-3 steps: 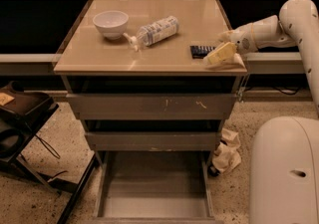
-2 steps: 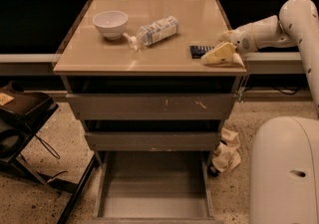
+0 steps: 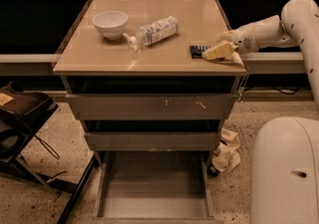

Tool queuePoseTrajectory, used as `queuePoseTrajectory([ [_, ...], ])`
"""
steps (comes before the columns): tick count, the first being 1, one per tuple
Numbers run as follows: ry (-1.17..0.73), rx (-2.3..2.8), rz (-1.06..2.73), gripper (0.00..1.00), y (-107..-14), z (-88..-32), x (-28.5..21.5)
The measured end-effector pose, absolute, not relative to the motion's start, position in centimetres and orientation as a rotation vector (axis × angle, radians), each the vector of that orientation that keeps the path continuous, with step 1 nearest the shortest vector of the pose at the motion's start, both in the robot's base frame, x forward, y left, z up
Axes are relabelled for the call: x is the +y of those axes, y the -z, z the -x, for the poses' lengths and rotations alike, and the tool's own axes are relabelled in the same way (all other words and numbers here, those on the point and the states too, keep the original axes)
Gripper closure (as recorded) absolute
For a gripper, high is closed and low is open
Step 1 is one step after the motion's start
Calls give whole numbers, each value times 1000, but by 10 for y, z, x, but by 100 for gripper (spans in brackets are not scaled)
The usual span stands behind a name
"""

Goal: Place rxbar blueberry into bottom drawer

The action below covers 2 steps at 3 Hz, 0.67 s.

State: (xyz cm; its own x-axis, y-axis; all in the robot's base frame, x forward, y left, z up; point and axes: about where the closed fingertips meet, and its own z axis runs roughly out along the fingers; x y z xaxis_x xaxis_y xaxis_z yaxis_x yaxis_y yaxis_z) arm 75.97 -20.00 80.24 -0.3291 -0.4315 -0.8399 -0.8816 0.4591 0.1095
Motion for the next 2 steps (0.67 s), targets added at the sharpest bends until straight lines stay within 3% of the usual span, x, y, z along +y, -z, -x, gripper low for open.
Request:
queuePoseTrajectory([
  [1, -740, 1938, 1097, 88, -809, -760, -200],
  [2, -737, 1937, 1097, 100, -813, -760, -201],
])
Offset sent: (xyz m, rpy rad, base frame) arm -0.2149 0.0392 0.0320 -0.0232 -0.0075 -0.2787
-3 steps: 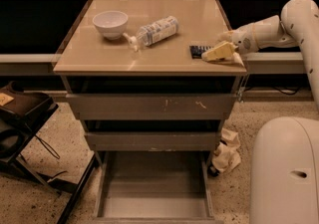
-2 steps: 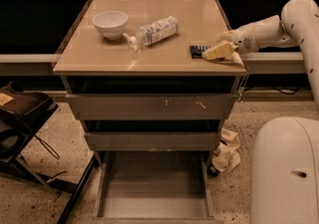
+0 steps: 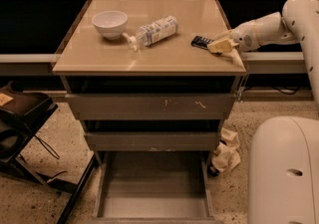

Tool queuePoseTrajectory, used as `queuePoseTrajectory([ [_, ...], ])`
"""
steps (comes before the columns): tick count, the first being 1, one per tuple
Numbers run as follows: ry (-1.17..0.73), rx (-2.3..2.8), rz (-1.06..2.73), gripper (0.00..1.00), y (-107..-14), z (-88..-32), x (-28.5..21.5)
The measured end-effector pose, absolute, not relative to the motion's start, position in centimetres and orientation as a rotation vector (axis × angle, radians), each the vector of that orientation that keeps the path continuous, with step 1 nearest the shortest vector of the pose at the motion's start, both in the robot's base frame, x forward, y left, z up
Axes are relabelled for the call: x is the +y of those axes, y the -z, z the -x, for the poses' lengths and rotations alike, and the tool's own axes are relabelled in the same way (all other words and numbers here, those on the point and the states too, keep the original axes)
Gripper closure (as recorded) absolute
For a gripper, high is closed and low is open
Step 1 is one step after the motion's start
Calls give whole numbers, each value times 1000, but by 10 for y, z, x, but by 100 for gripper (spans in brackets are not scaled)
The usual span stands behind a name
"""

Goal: Place rxbar blueberry into bottom drawer

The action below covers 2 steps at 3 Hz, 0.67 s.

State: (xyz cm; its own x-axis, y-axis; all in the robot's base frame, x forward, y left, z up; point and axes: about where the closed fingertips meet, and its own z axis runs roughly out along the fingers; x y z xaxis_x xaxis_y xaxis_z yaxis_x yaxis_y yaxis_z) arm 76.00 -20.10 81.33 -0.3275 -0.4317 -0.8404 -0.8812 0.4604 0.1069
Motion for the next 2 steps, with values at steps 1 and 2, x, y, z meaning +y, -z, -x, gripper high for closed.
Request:
queuePoseTrajectory([
  [1, -737, 1937, 1097, 100, -815, -761, -201],
  [2, -742, 1935, 1094, 100, -815, -757, -204],
])
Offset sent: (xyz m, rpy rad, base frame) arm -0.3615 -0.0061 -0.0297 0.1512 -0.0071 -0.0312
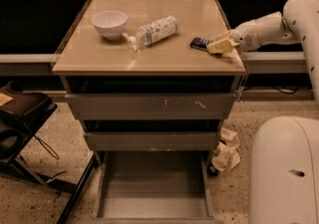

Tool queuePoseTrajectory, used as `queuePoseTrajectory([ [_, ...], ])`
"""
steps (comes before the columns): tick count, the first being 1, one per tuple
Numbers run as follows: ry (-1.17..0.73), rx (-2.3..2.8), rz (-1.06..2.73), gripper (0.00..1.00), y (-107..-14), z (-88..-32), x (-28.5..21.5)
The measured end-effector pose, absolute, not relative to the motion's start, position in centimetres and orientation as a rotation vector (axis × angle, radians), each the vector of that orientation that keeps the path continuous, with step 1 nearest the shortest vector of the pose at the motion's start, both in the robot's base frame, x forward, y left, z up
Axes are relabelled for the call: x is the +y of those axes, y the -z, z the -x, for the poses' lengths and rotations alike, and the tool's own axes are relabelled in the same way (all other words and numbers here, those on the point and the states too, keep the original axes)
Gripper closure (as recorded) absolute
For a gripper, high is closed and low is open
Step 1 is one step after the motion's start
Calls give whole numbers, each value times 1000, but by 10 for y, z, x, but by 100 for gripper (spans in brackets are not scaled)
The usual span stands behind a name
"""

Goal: Place rxbar blueberry into bottom drawer

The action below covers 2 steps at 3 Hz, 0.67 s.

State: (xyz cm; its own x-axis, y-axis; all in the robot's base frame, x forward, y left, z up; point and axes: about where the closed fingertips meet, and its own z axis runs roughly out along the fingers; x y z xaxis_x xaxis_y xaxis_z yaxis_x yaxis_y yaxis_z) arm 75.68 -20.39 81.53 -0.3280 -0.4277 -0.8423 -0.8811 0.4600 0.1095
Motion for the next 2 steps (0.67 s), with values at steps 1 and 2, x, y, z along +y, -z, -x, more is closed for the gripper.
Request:
queuePoseTrajectory([
  [1, -761, 1926, 1089, 100, -815, -745, -209],
  [2, -761, 1926, 1089, 100, -815, -745, -209],
])
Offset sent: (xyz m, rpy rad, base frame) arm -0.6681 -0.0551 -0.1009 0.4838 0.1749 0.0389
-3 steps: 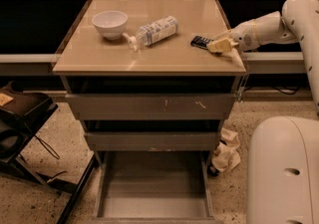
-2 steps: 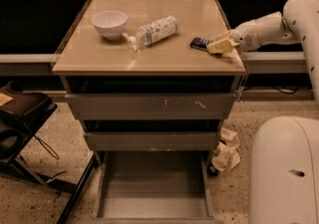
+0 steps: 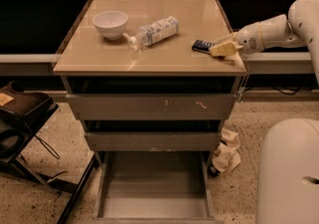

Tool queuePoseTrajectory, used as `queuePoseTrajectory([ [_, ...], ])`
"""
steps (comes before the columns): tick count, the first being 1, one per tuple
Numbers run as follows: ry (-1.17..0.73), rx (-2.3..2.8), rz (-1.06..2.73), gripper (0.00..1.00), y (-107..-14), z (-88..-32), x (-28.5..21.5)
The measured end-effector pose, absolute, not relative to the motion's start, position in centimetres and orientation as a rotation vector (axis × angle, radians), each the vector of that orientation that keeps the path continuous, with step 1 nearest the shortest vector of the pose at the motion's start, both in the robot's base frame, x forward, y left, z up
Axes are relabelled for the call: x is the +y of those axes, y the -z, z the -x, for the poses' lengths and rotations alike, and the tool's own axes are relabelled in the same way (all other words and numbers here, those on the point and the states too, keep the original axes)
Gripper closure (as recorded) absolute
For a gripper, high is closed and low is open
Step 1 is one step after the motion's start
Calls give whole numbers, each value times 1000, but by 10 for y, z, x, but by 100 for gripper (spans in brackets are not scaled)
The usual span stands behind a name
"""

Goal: Place rxbar blueberry into bottom drawer

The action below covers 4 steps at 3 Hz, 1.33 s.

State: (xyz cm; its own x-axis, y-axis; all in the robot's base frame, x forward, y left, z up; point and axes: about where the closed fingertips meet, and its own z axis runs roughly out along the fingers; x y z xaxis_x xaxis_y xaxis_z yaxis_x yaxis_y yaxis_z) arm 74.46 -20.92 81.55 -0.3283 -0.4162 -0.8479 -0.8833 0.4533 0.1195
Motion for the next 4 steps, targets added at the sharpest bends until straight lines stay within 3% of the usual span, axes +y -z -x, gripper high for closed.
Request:
queuePoseTrajectory([
  [1, -769, 1911, 1125, 100, -812, -738, -208],
  [2, -650, 1837, 1130, 100, -845, -715, -243],
  [3, -429, 1677, 1147, 100, -917, -660, -280],
  [4, -403, 1572, 1169, 100, -952, -588, -271],
])
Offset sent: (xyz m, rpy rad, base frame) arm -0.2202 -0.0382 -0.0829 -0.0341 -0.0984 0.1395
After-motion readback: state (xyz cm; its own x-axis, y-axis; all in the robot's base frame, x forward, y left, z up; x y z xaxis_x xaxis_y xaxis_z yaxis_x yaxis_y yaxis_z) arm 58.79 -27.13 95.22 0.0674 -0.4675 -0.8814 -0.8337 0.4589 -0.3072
